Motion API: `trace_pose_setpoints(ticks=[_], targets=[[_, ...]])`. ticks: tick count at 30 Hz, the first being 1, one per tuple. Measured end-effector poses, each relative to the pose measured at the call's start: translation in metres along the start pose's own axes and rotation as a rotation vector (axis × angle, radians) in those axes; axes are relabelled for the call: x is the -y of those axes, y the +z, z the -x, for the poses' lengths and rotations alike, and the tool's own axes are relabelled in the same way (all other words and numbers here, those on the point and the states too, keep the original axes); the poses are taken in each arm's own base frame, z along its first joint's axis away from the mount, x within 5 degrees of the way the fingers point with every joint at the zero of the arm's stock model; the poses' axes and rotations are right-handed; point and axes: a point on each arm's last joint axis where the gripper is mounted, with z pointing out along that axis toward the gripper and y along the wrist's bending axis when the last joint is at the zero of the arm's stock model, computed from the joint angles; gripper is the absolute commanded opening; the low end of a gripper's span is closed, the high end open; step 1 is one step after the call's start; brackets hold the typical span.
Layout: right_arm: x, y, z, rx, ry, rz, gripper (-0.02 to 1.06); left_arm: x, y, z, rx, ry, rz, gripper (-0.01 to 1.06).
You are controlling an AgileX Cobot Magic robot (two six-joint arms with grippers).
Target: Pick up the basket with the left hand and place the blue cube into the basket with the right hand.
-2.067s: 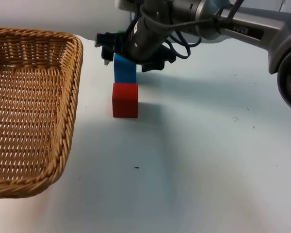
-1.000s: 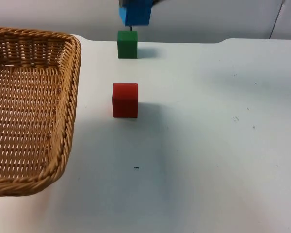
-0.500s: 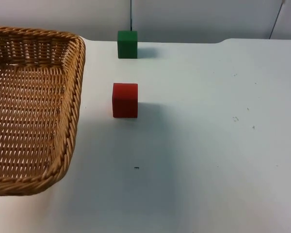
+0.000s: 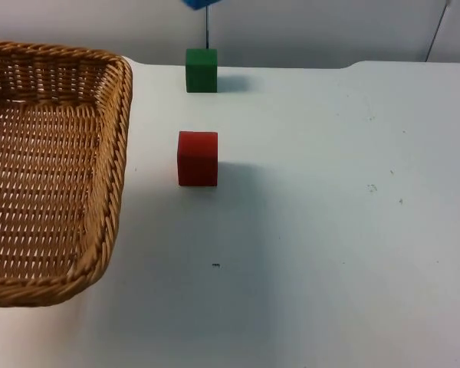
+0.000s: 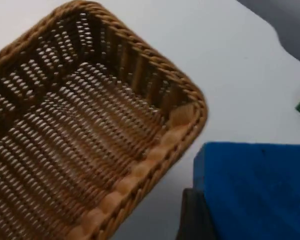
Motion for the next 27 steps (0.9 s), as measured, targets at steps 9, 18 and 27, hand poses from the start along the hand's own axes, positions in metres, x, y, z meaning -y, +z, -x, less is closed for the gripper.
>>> trace_pose_setpoints(ticks=[9, 18, 27], targets=[[-0.055, 0.057, -0.009, 0.044, 0.021, 0.132, 0.0, 0.01, 0.008, 0.001, -0.022, 0.036, -0.004, 0.0], [-0.086, 0.122, -0.041, -0.03, 0.018, 0.172, 0.0, 0.009, 0.008, 0.002, -0.017, 0.038, 0.005, 0.0], [-0.094, 0.153, -0.059, -0.07, 0.045, 0.185, 0.0, 0.008, 0.008, 0.003, -0.009, 0.026, 0.013, 0.0]])
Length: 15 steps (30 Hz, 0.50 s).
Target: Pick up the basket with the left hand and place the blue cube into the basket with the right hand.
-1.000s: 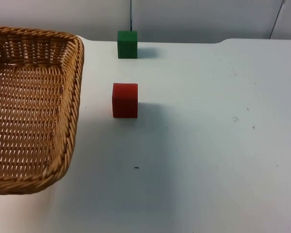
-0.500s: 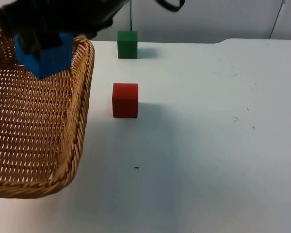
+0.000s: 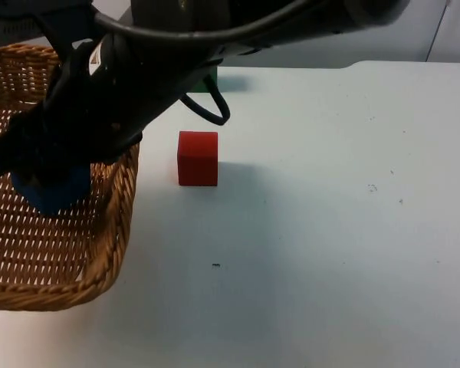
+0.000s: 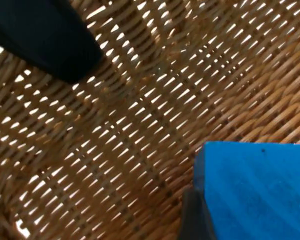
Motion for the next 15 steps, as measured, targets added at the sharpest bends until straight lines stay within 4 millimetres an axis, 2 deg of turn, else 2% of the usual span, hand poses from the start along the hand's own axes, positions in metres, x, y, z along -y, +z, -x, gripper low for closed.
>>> trace_pose_setpoints(ticks=[10, 12, 13, 15], targets=[[0.0001, 0.0009, 0.0017, 0.024, 0.008, 0.0, 0.01, 0.0, 0.0, 0.0, 0.0, -0.004, 0.0, 0.0], [0.0001, 0.0009, 0.0017, 0.024, 0.008, 0.0, 0.1, 0.0, 0.0, 0.0, 0.0, -0.004, 0.0, 0.0], [0.0001, 0.0009, 0.0018, 0.024, 0.01, 0.0, 0.1, 0.0, 0.0, 0.0, 0.0, -0.004, 0.0, 0.0], [0.0, 0.0009, 0.0018, 0.024, 0.012, 0.001, 0.24, 0.0, 0.0, 0.0, 0.0, -0.004, 0.0, 0.0]])
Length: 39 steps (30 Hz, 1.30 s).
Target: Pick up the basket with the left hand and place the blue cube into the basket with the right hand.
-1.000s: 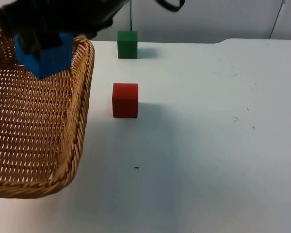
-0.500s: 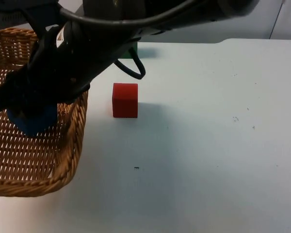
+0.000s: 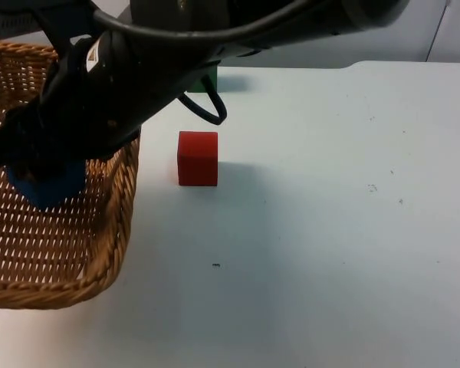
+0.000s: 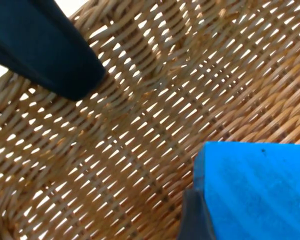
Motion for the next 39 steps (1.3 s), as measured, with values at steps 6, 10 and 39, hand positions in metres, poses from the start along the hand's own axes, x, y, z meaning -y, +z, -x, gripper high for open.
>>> trace_pose_setpoints(ticks=[6, 10, 39], targets=[[0.0, 0.0, 0.001, 0.006, 0.0, -0.001, 0.68, 0.0, 0.0, 0.0, 0.001, -0.001, -0.001, 0.0], [0.0, 0.0, 0.001, 0.008, -0.001, -0.001, 0.85, 0.0, 0.0, 0.0, 0.001, 0.0, 0.002, 0.0], [-0.02, -0.184, 0.046, 0.286, -0.301, -0.022, 0.73, -0.009, 0.008, 0.003, 0.003, -0.023, 0.024, 0.0]])
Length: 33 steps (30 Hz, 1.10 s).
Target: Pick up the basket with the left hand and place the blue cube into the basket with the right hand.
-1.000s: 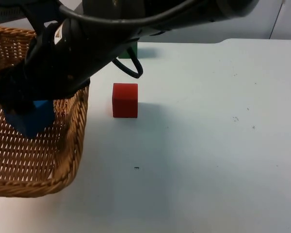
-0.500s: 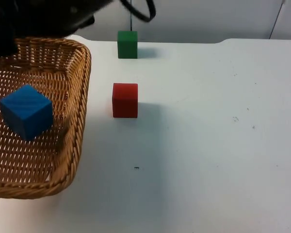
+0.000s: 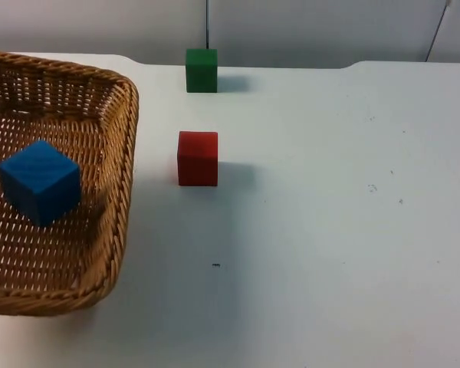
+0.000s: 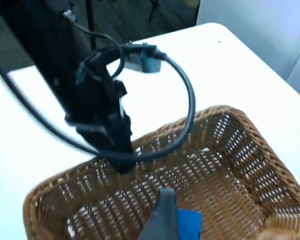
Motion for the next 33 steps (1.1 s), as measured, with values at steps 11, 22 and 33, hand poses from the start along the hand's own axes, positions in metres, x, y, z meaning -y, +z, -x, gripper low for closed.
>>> trace_pose_setpoints(ticks=[11, 22, 33], targets=[[-0.02, -0.098, -0.092, 0.16, 0.047, -0.081, 0.73, -0.024, 0.028, 0.0, -0.068, -0.036, -0.002, 0.0], [-0.031, -0.172, -0.121, 0.326, 0.11, -0.102, 0.73, -0.042, 0.041, 0.006, -0.025, -0.047, 0.081, 0.0], [-0.033, -0.192, -0.123, 0.389, 0.127, -0.105, 0.73, -0.044, 0.04, 0.008, -0.005, 0.002, 0.112, 0.04]])
